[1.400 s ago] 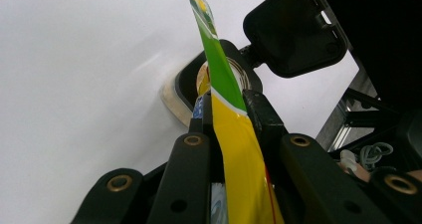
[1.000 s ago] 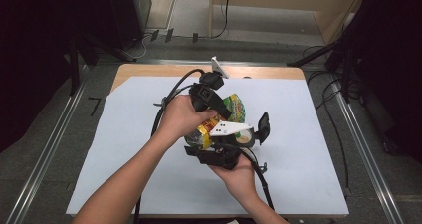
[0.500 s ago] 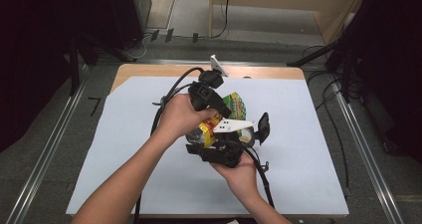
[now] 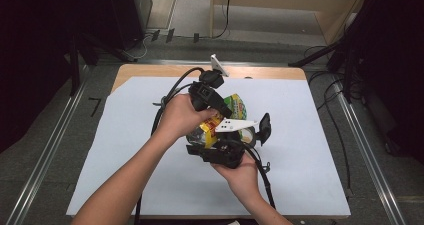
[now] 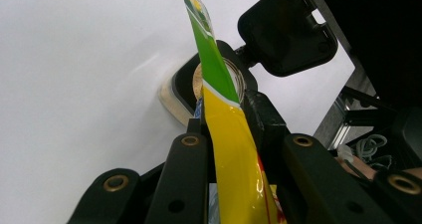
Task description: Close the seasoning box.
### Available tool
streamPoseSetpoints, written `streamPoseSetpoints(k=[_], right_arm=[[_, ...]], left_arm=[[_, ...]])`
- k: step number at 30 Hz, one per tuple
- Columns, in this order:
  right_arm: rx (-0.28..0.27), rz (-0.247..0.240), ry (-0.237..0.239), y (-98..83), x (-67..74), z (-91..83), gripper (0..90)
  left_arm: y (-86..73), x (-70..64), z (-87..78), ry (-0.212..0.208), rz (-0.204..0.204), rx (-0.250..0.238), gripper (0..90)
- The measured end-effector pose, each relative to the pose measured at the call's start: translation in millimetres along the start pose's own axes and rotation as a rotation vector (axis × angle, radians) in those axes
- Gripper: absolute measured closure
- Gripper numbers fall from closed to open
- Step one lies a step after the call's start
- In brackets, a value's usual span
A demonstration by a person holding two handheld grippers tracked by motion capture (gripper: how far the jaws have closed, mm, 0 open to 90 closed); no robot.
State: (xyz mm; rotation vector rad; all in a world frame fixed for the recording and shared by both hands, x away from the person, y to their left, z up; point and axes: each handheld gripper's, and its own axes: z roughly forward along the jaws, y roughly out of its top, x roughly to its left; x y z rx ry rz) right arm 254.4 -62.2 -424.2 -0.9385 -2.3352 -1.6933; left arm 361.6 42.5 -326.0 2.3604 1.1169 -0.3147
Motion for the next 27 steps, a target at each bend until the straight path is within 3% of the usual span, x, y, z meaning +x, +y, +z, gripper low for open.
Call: streamPoseSetpoints(k=[20, 27], right_arm=[[0.001, -0.016, -0.025, -0.1, 0.9, -0.4, 66.1], [-0.003, -0.036, -0.057, 1.0, 4.0, -1.4, 65.9]], left_arm=[[0.2, -2.5, -0.5, -0.005, 0.018, -0.010, 79.7], [0.5, -4.2, -1.9, -0.012, 0.030, -0.024, 80.3]])
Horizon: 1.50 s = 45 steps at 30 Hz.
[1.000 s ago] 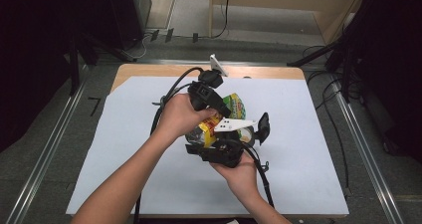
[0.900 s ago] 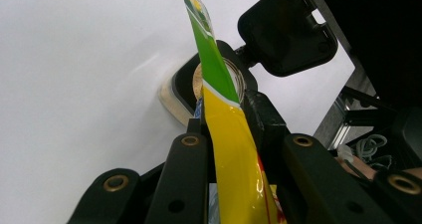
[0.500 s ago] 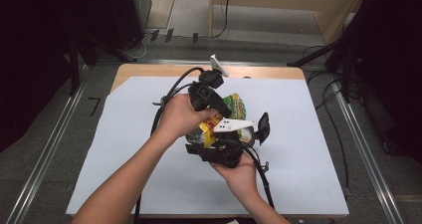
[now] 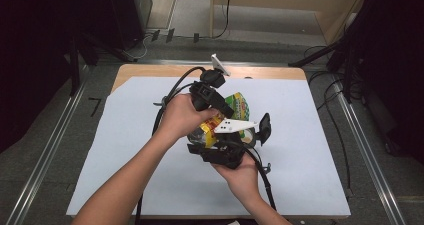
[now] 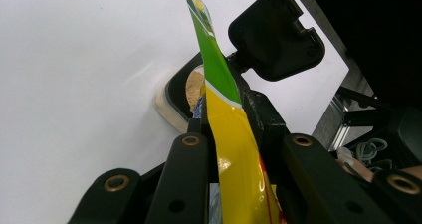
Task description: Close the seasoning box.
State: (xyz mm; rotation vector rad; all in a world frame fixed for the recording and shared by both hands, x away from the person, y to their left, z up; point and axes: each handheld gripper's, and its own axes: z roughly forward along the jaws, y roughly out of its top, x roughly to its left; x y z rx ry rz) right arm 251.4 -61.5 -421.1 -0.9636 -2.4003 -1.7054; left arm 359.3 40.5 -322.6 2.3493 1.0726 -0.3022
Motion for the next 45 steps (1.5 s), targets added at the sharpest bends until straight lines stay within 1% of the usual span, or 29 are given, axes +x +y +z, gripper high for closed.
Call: streamPoseSetpoints(k=[3, 6, 8, 14, 21, 25, 29, 32, 34, 45], right_arm=[[-0.002, -0.003, -0.002, 0.2, -0.5, -0.6, 65.9], [-0.005, 0.002, -0.003, 0.2, -0.9, -1.1, 66.0], [-0.008, 0.004, -0.002, 0.2, -1.2, -1.4, 66.0], [-0.010, 0.006, -0.004, -0.4, -1.4, -1.9, 66.0], [-0.011, 0.007, -0.005, -1.3, -2.0, -2.1, 65.9], [-0.010, 0.010, -0.008, -1.8, -2.3, -3.0, 65.9], [-0.008, 0.017, -0.011, -3.1, -2.9, -3.6, 65.9], [-0.008, 0.020, -0.012, -3.5, -3.1, -4.2, 65.9], [-0.013, 0.019, -0.013, -3.8, -3.5, -4.2, 65.9], [-0.005, 0.026, -0.008, -5.8, -4.7, -3.0, 65.9]], left_arm=[[0.3, -0.7, 0.1, -0.002, -0.002, -0.006, 80.3], [1.4, -1.2, 0.1, 0.002, 0.002, 0.002, 80.2], [1.9, -1.8, 0.5, -0.001, 0.003, -0.001, 80.1], [2.3, -4.7, 1.0, 0.017, 0.019, 0.002, 80.2], [3.2, -5.0, 2.7, 0.014, 0.021, 0.011, 80.3], [3.7, -5.3, 4.4, 0.007, 0.020, 0.009, 80.2], [4.8, -5.9, 6.4, 0.010, 0.024, 0.020, 80.2], [5.1, -6.6, 7.3, 0.009, 0.025, 0.015, 80.2], [5.6, -7.1, 7.6, 0.013, 0.027, 0.022, 80.2], [5.0, -6.8, 11.0, 0.016, 0.025, 0.028, 80.2]])
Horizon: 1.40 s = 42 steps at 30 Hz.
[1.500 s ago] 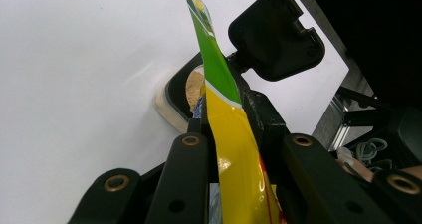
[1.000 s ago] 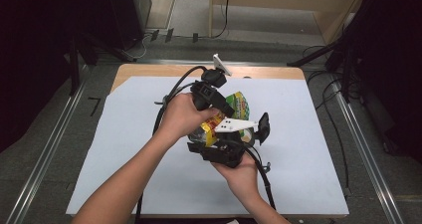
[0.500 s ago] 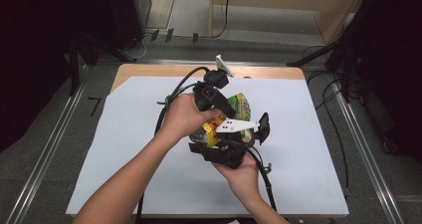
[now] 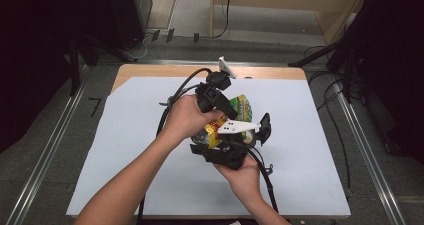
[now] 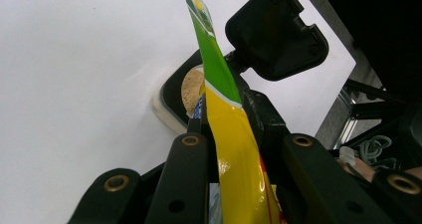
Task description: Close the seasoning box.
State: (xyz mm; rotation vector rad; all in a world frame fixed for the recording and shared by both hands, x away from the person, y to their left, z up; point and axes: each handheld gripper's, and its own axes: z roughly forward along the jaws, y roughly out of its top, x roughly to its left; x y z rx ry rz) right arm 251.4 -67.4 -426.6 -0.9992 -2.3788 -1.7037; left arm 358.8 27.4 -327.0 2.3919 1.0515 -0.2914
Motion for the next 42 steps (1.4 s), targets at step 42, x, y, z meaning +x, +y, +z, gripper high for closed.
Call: streamPoseSetpoints(k=[42], right_arm=[[-0.002, 0.011, 0.005, -2.3, 0.9, -3.1, 65.6]], left_arm=[[1.2, -4.5, 2.7, -0.002, -0.012, 0.012, 79.8]])
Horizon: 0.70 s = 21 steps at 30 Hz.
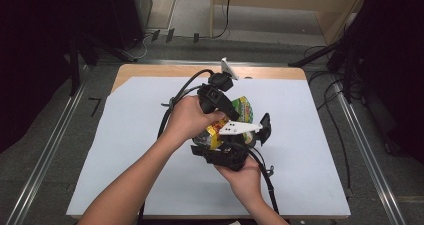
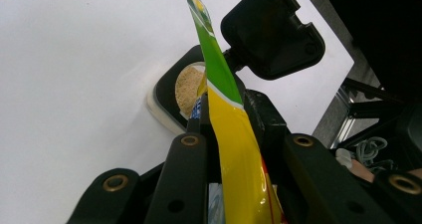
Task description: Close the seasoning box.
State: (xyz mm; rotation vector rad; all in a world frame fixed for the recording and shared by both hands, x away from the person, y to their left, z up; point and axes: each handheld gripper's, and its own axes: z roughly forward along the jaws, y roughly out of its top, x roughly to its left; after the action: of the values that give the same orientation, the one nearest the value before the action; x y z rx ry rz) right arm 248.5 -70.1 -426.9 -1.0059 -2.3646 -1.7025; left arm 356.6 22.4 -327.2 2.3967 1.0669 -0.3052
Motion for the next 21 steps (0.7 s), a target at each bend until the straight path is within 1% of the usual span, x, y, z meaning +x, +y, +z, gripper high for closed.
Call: streamPoseSetpoints(k=[4, 12, 21], right_arm=[[-0.001, 0.002, 0.003, 0.6, 0.5, -1.2, 65.6], [-0.005, -0.003, -0.001, 1.1, 0.2, -2.1, 65.5], [-0.013, -0.005, -0.002, 1.7, -1.0, -4.4, 65.1]], left_arm=[[1.0, -0.8, -0.6, 0.000, 0.003, 0.009, 79.6], [1.7, -2.6, -1.2, 0.003, 0.012, 0.001, 79.6], [4.8, -6.5, -1.1, 0.014, 0.018, 0.004, 79.6]])
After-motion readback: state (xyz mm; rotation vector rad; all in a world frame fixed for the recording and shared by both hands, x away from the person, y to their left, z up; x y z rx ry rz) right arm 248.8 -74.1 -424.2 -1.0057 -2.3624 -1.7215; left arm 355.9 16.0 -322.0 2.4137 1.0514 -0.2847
